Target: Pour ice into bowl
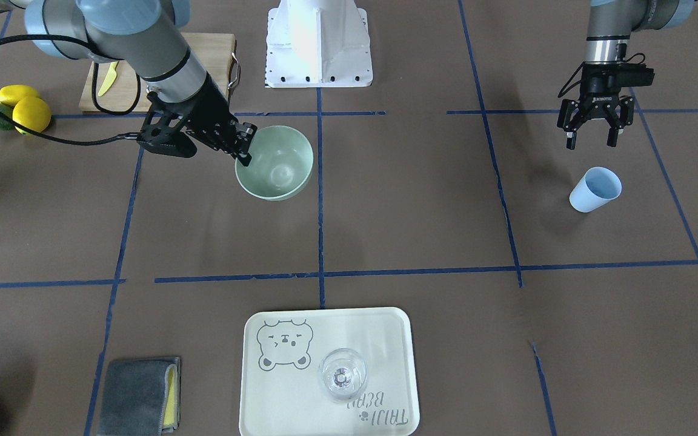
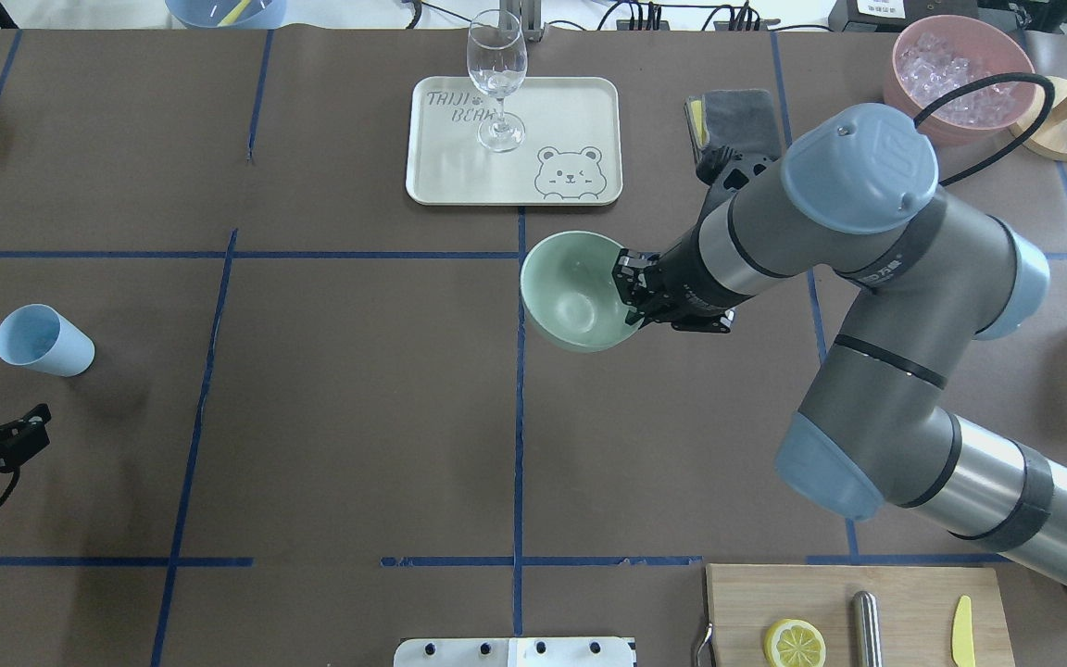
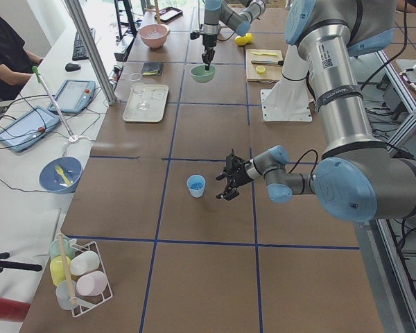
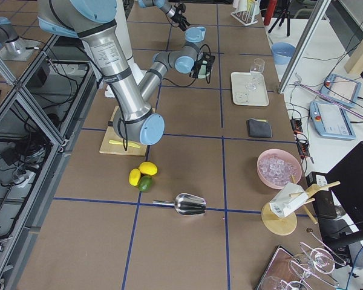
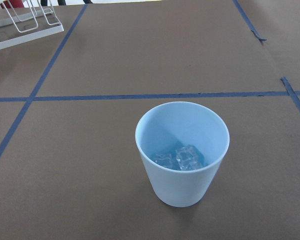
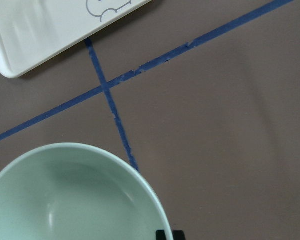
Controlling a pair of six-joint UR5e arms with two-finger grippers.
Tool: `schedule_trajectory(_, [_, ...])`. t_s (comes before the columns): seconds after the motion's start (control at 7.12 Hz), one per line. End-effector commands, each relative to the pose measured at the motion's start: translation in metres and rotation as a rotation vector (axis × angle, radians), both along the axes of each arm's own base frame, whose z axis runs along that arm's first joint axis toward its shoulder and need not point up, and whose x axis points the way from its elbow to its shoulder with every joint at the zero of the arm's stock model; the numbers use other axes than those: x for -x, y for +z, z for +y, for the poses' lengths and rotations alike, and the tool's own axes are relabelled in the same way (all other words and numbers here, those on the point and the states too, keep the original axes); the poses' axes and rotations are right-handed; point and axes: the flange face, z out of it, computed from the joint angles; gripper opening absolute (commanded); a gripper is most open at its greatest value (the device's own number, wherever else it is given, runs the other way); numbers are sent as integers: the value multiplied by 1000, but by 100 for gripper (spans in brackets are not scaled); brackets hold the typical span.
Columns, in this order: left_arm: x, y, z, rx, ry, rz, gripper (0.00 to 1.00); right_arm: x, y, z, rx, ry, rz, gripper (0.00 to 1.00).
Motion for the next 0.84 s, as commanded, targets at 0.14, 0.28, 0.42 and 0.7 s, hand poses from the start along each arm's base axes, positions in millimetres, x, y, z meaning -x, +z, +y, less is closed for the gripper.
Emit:
schedule_trajectory(0.14, [-34, 8, -12, -66, -73, 9, 100, 84, -40, -12, -3, 12, 39, 0])
schedule_trajectory(0.28, [-48, 7, -17, -87, -94, 16, 100, 104, -50, -11, -13, 16, 52, 0])
schedule_trajectory(0.42, [-56, 4, -18, -91, -96, 25, 100, 119, -59, -7, -6, 14, 53, 0])
schedule_trajectory(0.7, [-51, 21, -20, -112, -118, -21, 100, 138, -71, 6, -13, 24, 54, 0])
